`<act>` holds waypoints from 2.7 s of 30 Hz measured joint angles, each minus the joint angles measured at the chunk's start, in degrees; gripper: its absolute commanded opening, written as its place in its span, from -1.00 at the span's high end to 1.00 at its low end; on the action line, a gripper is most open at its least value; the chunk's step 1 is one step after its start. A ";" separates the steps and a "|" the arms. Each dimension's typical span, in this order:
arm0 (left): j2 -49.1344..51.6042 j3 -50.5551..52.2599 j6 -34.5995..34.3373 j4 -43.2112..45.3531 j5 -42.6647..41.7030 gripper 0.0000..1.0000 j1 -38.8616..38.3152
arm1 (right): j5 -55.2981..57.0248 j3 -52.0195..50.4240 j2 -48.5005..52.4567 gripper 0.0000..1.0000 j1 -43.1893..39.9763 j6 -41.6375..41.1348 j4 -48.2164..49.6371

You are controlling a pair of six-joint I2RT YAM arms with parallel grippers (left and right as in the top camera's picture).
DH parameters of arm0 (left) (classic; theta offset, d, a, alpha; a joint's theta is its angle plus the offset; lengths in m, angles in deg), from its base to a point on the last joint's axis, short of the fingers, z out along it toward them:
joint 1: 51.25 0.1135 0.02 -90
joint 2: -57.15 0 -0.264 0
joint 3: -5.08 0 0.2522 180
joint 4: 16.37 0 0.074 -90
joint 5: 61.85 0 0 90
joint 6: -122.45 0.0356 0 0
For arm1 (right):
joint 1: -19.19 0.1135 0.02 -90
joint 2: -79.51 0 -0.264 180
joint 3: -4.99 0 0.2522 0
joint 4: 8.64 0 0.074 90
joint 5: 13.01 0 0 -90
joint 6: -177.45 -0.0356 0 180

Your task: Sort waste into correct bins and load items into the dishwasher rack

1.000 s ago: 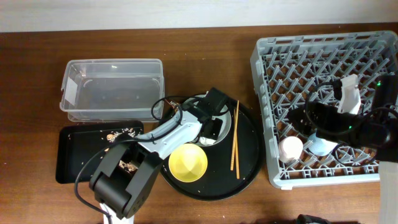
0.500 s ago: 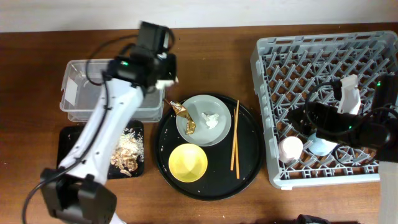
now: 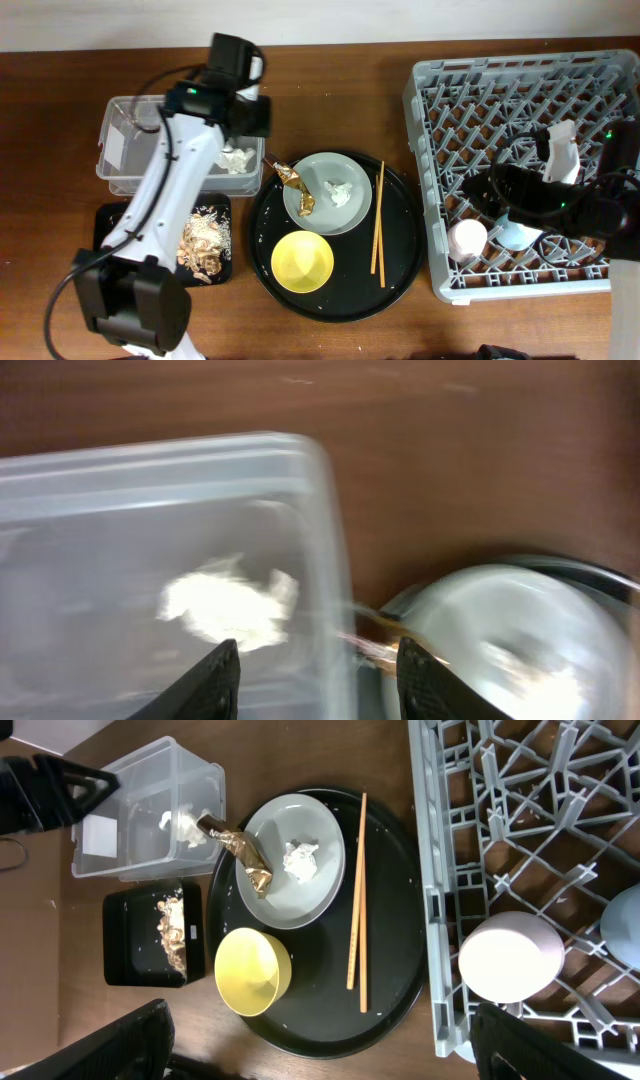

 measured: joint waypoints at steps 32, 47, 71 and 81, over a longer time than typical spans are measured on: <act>6.05 -6.86 -7.50 -9.81 3.19 -0.44 0.57 | -0.02 0.00 0.00 -0.88 0.00 -0.04 -0.48; 13.44 12.24 -24.15 4.50 8.66 0.99 -16.13 | -0.02 0.00 0.00 -0.88 0.00 -0.04 -0.76; -2.23 1.60 -5.38 -6.29 0.07 -0.35 6.67 | 0.00 0.00 0.00 -0.83 0.00 0.13 -1.75; -28.92 -3.04 4.90 -26.12 -1.38 -0.99 3.13 | 3.69 -0.13 -9.46 -0.97 8.87 3.19 -1.51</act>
